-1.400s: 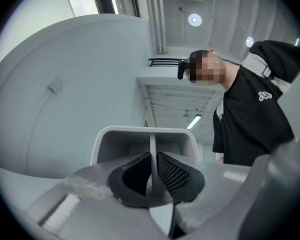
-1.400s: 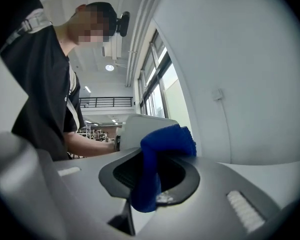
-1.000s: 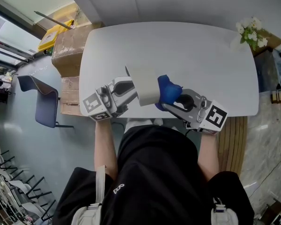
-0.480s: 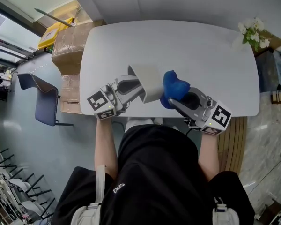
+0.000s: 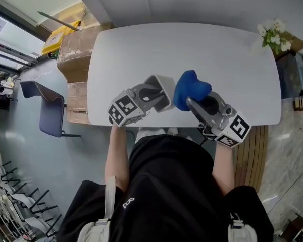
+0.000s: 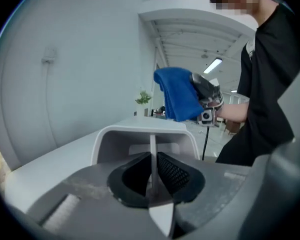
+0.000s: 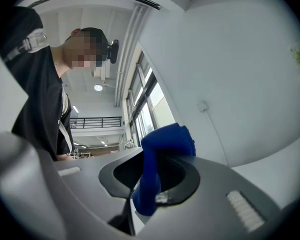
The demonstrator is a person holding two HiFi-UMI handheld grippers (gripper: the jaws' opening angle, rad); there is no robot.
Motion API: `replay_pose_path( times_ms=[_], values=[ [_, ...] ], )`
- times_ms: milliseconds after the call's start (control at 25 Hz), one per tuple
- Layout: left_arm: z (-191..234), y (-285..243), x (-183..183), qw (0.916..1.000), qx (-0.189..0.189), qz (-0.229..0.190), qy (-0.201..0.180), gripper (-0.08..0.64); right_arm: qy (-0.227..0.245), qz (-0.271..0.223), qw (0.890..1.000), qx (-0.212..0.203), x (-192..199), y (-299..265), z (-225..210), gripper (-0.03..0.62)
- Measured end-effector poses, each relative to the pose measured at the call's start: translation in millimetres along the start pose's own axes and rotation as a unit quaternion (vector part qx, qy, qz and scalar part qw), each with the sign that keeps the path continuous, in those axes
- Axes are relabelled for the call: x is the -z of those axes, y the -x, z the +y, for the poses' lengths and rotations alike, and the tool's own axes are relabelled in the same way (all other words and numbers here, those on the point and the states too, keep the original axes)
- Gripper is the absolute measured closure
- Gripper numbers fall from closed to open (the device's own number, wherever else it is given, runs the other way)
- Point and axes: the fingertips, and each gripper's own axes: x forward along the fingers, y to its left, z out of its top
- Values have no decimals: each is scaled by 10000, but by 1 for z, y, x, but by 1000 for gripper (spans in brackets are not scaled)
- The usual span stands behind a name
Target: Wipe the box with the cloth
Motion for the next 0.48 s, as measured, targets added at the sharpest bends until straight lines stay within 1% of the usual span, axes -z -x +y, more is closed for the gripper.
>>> replay_pose_path(
  times_ms=[80, 240, 360, 480],
  values=[
    [-3, -9, 9, 9995, 67, 293, -120, 515, -14, -37, 9999, 106, -1, 0, -2, 526],
    [-4, -23, 30, 9953, 109, 956, -138, 515, 30, -129, 9992, 370, -3, 3, -10, 526],
    [-1, -33, 46, 9889, 150, 1462, -212, 515, 46, -156, 9983, 563, -5, 5, -16, 526],
    [2, -40, 62, 9804, 184, 1938, -315, 515, 21, -170, 9975, 687, -6, 6, -21, 526]
  ],
)
